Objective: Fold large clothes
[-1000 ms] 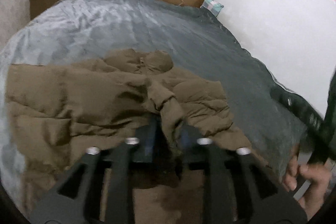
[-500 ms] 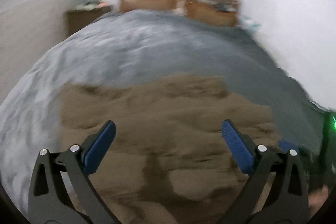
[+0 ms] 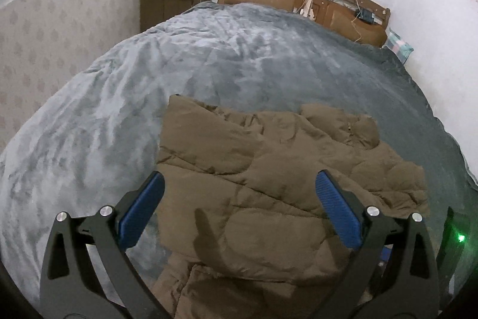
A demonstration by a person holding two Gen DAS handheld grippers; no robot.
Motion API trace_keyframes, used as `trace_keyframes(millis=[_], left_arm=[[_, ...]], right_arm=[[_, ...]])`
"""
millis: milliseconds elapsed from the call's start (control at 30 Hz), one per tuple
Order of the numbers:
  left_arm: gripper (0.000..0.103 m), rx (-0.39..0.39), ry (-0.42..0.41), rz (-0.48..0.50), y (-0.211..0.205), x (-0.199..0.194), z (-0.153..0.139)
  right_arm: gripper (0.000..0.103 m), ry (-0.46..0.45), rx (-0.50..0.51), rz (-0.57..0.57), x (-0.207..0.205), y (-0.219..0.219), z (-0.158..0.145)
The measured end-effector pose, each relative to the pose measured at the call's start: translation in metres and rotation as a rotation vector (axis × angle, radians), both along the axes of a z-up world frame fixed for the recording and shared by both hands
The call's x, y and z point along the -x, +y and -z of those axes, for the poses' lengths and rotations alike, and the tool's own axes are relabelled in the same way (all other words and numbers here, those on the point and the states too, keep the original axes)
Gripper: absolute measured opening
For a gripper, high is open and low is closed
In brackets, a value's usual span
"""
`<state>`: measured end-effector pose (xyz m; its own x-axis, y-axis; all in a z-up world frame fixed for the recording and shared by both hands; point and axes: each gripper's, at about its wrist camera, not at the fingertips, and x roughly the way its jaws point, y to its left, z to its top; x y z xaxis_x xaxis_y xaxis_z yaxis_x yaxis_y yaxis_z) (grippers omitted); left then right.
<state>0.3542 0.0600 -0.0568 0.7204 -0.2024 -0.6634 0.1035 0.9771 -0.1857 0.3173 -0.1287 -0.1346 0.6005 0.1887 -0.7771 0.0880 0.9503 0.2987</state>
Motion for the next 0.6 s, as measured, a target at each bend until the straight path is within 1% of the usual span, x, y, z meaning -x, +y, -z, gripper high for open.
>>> trace_keyframes(millis=[33, 67, 133, 167, 200, 233, 300, 367, 400, 433, 467, 500, 533, 567, 600], left_arm=[[0.1, -0.001, 0.004, 0.0, -0.001, -0.001, 0.002], [0.1, -0.002, 0.006, 0.002, 0.009, 0.0, 0.001], [0.1, -0.018, 0.009, 0.008, 0.008, 0.0, 0.001], [0.1, -0.024, 0.006, 0.012, 0.005, -0.001, 0.001], [0.1, -0.033, 0.002, 0.021, 0.002, -0.001, 0.002], [0.1, -0.041, 0.001, 0.022, 0.002, -0.001, 0.002], [0.1, -0.058, 0.009, 0.025, -0.002, -0.002, 0.004], [0.1, -0.075, 0.014, 0.038, -0.007, -0.003, 0.007], [0.1, -0.092, 0.015, 0.043, -0.011, -0.004, 0.009], [0.1, -0.106, 0.019, 0.041, -0.013, -0.006, 0.011], [0.1, -0.113, 0.022, 0.04, -0.013, -0.006, 0.012], [0.1, -0.117, 0.028, 0.041, -0.013, -0.007, 0.014], [0.1, -0.116, 0.032, 0.04, -0.014, -0.008, 0.015], [0.1, -0.116, 0.035, 0.04, -0.014, -0.009, 0.015], [0.1, -0.118, 0.036, 0.039, -0.015, -0.009, 0.015]], right_arm=[[0.015, -0.016, -0.007, 0.008, 0.001, -0.004, -0.004], [0.008, -0.031, -0.015, 0.019, 0.003, -0.009, -0.008], [0.008, -0.088, -0.013, 0.092, 0.009, -0.034, -0.027], [0.006, -0.13, 0.008, 0.16, 0.014, -0.051, -0.039], [0.006, -0.153, 0.034, 0.208, 0.018, -0.063, -0.047], [0.006, -0.166, 0.045, 0.243, 0.021, -0.073, -0.052], [0.006, -0.175, 0.037, 0.297, 0.026, -0.098, -0.056], [0.006, -0.192, 0.158, 0.367, 0.031, -0.113, -0.062], [0.006, -0.19, 0.178, 0.416, 0.033, -0.126, -0.064], [0.01, -0.187, 0.126, 0.441, 0.033, -0.135, -0.064], [0.012, -0.186, 0.047, 0.45, 0.036, -0.144, -0.061], [0.019, -0.168, -0.048, 0.423, 0.035, -0.145, -0.056], [0.045, -0.156, -0.087, 0.379, 0.031, -0.139, -0.052], [0.071, -0.155, -0.105, 0.323, 0.027, -0.132, -0.049], [0.073, -0.162, -0.087, 0.266, 0.022, -0.116, -0.048]])
